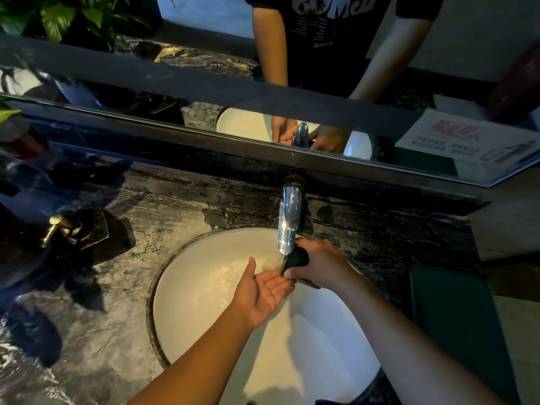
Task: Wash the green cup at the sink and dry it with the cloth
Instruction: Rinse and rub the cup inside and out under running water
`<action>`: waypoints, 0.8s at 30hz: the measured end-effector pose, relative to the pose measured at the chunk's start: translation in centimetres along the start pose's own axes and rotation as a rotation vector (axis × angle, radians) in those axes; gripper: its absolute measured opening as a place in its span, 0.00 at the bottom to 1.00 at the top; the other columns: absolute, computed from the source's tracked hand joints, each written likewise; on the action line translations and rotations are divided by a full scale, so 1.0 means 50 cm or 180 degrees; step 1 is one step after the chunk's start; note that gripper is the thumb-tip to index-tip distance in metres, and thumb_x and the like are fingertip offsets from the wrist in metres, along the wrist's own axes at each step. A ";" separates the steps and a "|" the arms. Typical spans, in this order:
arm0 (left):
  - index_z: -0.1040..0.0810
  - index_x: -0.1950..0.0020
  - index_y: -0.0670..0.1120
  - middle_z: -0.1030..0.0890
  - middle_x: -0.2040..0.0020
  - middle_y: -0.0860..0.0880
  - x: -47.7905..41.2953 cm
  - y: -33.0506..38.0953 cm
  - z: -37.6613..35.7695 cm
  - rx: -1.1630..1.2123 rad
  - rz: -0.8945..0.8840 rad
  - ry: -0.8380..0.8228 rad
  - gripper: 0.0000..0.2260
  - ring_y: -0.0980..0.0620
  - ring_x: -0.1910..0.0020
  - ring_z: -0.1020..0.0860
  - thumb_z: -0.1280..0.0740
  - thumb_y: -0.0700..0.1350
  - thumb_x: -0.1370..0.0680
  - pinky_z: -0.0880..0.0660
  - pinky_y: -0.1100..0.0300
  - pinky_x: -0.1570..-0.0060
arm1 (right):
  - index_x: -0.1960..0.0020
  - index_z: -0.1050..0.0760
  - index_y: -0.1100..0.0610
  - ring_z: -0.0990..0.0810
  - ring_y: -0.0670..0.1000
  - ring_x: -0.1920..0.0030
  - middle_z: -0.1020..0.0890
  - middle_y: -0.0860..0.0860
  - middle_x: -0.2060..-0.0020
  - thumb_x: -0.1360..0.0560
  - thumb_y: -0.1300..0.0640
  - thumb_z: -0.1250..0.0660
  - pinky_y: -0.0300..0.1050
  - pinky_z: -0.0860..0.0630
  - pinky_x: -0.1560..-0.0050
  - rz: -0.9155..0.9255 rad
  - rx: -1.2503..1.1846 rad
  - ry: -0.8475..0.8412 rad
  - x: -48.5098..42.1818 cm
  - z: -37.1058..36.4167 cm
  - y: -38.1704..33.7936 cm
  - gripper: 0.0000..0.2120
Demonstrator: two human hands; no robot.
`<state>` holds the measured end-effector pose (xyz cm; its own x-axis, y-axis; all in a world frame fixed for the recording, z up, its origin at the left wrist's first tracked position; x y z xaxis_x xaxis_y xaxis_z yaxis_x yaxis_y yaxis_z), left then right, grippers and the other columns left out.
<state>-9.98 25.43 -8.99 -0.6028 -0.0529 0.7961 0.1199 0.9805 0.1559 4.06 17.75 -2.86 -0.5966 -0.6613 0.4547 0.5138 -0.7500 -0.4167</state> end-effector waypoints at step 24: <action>0.24 0.35 0.32 0.19 0.39 0.32 0.009 0.007 0.013 -0.0159 -0.0046 0.0167 0.42 0.35 0.38 0.21 0.45 0.71 0.22 0.25 0.44 0.36 | 0.40 0.22 0.46 0.20 0.52 0.46 0.17 0.49 0.47 0.34 0.46 0.24 0.49 0.20 0.48 -0.0042 -0.0727 -0.0133 0.007 -0.033 0.029 0.23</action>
<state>-10.73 25.87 -8.94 -0.5627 -0.0782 0.8230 0.1513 0.9690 0.1955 3.59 16.45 -4.59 -0.5738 -0.6551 0.4915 0.3504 -0.7388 -0.5756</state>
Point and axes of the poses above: each hand's wrist, its own x-axis away from the middle knuckle, its own z-axis out of the back of the hand, y = z × x, the point moved 3 cm from there along -x, towards the middle knuckle
